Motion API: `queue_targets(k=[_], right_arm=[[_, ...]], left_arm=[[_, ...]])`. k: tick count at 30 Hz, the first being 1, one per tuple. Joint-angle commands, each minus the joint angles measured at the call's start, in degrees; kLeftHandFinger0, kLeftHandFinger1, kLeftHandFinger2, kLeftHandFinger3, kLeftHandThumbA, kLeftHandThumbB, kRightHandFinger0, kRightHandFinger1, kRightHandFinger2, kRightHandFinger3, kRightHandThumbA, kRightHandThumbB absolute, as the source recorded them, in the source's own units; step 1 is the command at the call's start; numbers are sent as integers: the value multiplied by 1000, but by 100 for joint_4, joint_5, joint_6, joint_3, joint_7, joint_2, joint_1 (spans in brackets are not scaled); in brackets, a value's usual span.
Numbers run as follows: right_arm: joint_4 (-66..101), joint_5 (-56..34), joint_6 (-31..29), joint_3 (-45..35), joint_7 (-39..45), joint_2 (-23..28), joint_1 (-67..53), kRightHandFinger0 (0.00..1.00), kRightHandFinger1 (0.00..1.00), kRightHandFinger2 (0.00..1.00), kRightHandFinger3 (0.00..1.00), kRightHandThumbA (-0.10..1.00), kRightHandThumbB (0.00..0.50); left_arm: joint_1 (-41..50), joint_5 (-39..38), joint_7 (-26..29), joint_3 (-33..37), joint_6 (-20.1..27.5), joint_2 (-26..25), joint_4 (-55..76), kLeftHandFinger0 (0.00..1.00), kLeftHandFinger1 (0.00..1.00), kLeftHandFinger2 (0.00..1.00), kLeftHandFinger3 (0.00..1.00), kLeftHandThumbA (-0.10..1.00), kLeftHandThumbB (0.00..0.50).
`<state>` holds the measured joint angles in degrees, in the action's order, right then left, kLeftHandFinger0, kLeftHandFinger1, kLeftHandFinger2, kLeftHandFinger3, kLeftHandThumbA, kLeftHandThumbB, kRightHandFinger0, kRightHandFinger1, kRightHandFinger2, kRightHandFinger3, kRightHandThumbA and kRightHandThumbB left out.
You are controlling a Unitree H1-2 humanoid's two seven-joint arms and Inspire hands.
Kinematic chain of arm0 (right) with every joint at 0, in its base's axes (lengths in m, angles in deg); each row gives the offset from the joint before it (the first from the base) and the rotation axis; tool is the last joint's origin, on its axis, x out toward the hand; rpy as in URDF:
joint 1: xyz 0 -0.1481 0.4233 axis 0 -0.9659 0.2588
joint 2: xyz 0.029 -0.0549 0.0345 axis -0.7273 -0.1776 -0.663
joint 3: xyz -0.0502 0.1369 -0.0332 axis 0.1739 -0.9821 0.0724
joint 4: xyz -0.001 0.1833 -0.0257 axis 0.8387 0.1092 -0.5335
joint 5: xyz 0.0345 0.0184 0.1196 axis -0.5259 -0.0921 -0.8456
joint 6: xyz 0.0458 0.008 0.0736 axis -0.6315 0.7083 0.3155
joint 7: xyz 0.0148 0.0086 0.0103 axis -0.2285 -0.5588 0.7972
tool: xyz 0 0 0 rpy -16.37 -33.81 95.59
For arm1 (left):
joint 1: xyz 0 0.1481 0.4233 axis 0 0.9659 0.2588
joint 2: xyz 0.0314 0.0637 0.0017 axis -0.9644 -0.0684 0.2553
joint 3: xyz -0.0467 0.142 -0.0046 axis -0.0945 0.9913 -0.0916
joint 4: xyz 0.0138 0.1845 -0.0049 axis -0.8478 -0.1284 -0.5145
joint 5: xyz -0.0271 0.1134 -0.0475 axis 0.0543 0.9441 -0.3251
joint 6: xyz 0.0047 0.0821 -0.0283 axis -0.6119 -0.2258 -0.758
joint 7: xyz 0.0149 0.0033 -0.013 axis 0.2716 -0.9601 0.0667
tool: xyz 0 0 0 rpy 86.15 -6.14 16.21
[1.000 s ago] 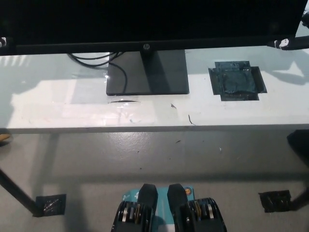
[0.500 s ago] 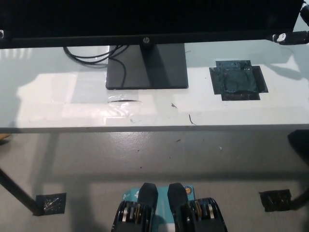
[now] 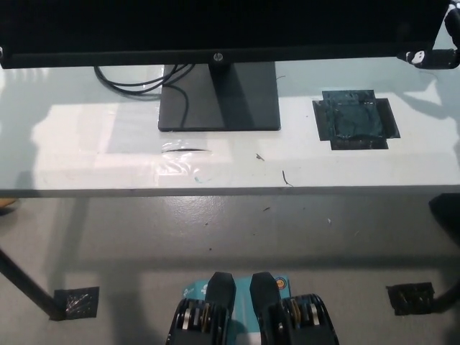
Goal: The monitor is placed at the center of the table and the robot uses both its hand to grab the left and right sides of the monitor to tilt the angle of the monitor downwards
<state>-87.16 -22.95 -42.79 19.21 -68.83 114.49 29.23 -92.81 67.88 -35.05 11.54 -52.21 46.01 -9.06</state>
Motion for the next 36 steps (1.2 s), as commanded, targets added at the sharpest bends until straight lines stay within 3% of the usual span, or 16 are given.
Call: queue_targets(k=[1, 7, 13, 15, 17, 19, 21, 25, 26, 27, 29, 30, 31, 34, 35, 36], right_arm=[[220, 1207, 249, 801, -2525, -622, 1660, 1000, 1000, 1000, 1000, 770, 500], [161, 1359, 532, 1149, -2681, -636, 1680, 1000, 1000, 1000, 1000, 835, 500], [127, 1312, 700, 1317, -2683, -600, 1646, 1000, 1000, 1000, 1000, 780, 497], [128, 1282, 733, 1340, -2599, -578, 1596, 1000, 1000, 1000, 1000, 829, 459], [160, 1039, 518, 1142, -2445, -548, 1487, 1000, 1000, 1000, 1000, 779, 498], [203, 819, 299, 935, -2320, -523, 1367, 1000, 1000, 1000, 1000, 771, 500], [293, 623, 0, 728, -2209, -424, 1226, 1000, 1000, 1000, 1000, 772, 500], [863, 76, -859, -36, -1974, 38, 542, 1000, 1000, 1000, 1000, 714, 489], [933, 76, -945, -125, -1968, 79, 471, 1000, 1000, 1000, 1000, 758, 498], [1449, -55, -1137, -396, -1865, 340, -18, 1000, 1000, 1000, 1000, 762, 482], [2050, -290, -1240, -762, -1578, 580, -484, 1000, 1000, 1000, 1000, 780, 493], [2758, -538, -1251, -1087, -1345, 797, -1001, 1000, 1000, 1000, 1000, 816, 493], [3291, -742, -1217, -1310, -1141, 957, -1352, 1000, 1000, 1000, 1000, 872, 485], [4731, -1130, -1063, -1832, -851, 1317, -2335, 1000, 1000, 1000, 1000, 886, 432], [5261, -1423, -985, -2070, -636, 1415, -2681, 1000, 1000, 1000, 1000, 873, 426], [5699, -1604, -1049, -2251, -608, 1547, -2997, 1000, 1000, 1000, 1000, 853, 411]], left_arm=[[-1536, 809, 1689, 377, -1203, 565, 113, 1000, 1000, 1000, 1000, 769, 499], [-1503, 820, 1714, 428, -1278, 628, 74, 1000, 1000, 1000, 1000, 736, 500], [-1455, 887, 1737, 491, -1386, 610, 55, 1000, 1000, 1000, 1000, 738, 500], [-1401, 885, 1696, 477, -1426, 568, 67, 1000, 1000, 1000, 1000, 761, 497], [-1288, 555, 1428, 150, -1279, 522, 82, 1000, 1000, 1000, 1000, 772, 482], [-1185, 245, 1245, -181, -1097, 478, 101, 1000, 1000, 1000, 1000, 759, 478], [-1044, -164, 801, -660, -878, 412, 103, 1000, 1000, 1000, 1000, 767, 425], [-437, -1004, -336, -1877, -485, 3, 378, 1000, 1000, 1000, 1000, 882, 420], [-343, -998, -357, -2015, -466, -34, 440, 1000, 1000, 1000, 1000, 794, 461], [220, -1483, -336, -2597, -130, -272, 774, 1000, 1000, 1000, 1000, 810, 404], [876, -2121, -577, -3344, 83, -480, 1360, 1000, 1000, 1000, 1000, 821, 410], [1543, -2718, -972, -3924, 58, -701, 2180, 1000, 1000, 1000, 1000, 856, 379], [2059, -2967, -1205, -4252, -360, -862, 2924, 1000, 1000, 1000, 1000, 898, 312], [3362, -3580, -1385, -5087, -657, -1163, 4530, 1000, 1000, 1000, 1000, 992, 301], [3797, -3655, -1411, -5351, -800, -1248, 5119, 1000, 1000, 1000, 1000, 1000, 262], [4273, -3877, -1416, -5720, -924, -1256, 5684, 1000, 1000, 1000, 1000, 1000, 263]])
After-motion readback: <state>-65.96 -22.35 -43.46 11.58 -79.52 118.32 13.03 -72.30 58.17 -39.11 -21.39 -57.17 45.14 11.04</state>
